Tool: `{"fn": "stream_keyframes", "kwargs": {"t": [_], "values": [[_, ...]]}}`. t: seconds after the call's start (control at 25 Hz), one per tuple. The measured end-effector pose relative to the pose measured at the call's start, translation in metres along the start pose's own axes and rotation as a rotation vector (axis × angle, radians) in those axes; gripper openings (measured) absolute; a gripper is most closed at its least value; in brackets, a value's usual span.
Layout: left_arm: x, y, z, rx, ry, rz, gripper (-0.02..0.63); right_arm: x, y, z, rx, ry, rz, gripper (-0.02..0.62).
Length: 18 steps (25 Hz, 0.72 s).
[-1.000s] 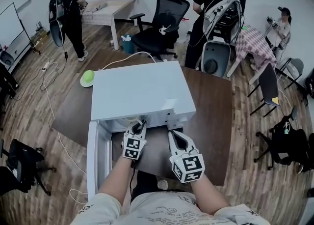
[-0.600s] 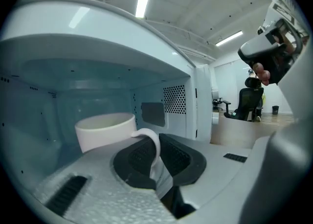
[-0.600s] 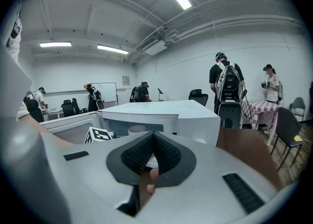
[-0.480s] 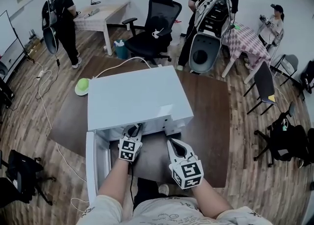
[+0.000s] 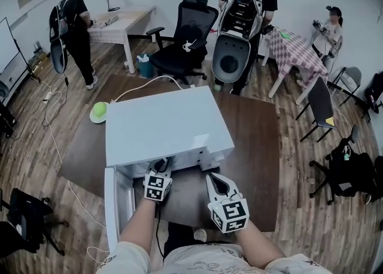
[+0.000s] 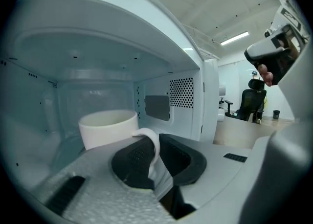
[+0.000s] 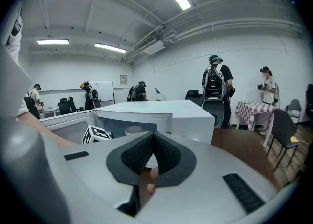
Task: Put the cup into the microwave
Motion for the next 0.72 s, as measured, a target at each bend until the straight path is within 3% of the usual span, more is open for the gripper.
{"fn": "stream_keyframes", "kwargs": {"t": [0.48, 0.64, 0.72], "values": [[0.01, -0.022, 0.007, -0.011, 0.071, 0.079, 0.081, 0.002, 0.002, 0.001, 0.005, 0.0, -0.019, 0.012], [0.018, -0.024, 0.004, 0.055, 0.002, 0.021, 0.125, 0.007, 0.0, 0.001, 0.01, 0.004, -0.016, 0.012], [0.02, -0.025, 0.005, 0.072, 0.006, 0.001, 0.133, 0.007, -0.001, 0.0, 0.013, 0.006, -0.015, 0.012]]}}
Point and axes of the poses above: the fingertips, and each gripper's own axes: x backward along the fingers, z to its left, y out of its top, the point moved 5 cm from there along x, backward along the fingers, and after that the axes turned 14 degrees about z, right-handed, at the moved point
